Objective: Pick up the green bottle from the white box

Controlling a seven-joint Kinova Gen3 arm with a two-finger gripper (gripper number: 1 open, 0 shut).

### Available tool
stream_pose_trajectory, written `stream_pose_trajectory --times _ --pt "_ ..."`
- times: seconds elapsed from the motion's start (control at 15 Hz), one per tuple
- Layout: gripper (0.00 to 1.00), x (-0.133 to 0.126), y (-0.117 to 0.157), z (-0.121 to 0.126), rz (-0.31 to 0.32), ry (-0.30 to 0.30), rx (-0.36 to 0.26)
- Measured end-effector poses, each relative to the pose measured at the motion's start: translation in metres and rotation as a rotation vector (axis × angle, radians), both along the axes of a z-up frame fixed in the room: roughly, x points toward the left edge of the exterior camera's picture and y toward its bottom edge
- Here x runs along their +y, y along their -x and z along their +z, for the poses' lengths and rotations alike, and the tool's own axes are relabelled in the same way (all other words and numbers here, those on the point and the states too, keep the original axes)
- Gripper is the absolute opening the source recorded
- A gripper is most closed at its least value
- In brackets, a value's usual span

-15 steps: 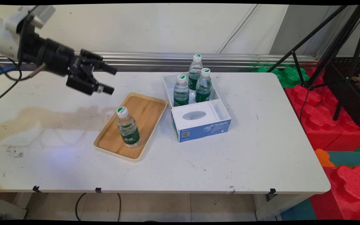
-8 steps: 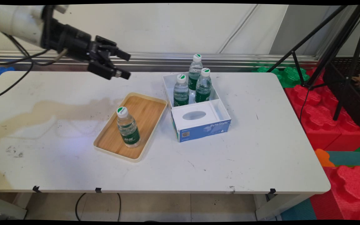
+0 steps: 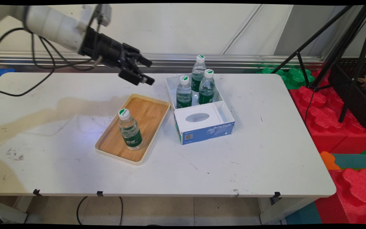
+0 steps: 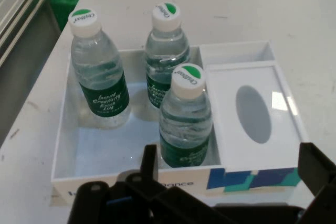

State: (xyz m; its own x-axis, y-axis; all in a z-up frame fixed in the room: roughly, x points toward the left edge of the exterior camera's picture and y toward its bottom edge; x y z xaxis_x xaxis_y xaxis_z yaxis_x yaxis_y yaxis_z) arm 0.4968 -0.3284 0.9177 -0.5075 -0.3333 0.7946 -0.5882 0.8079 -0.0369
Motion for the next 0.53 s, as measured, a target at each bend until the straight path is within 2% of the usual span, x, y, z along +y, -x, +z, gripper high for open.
stream_pose_trajectory --times 0.53 --pt "1.00 -0.054 0.043 -0.048 -0.012 -0.038 -0.047"
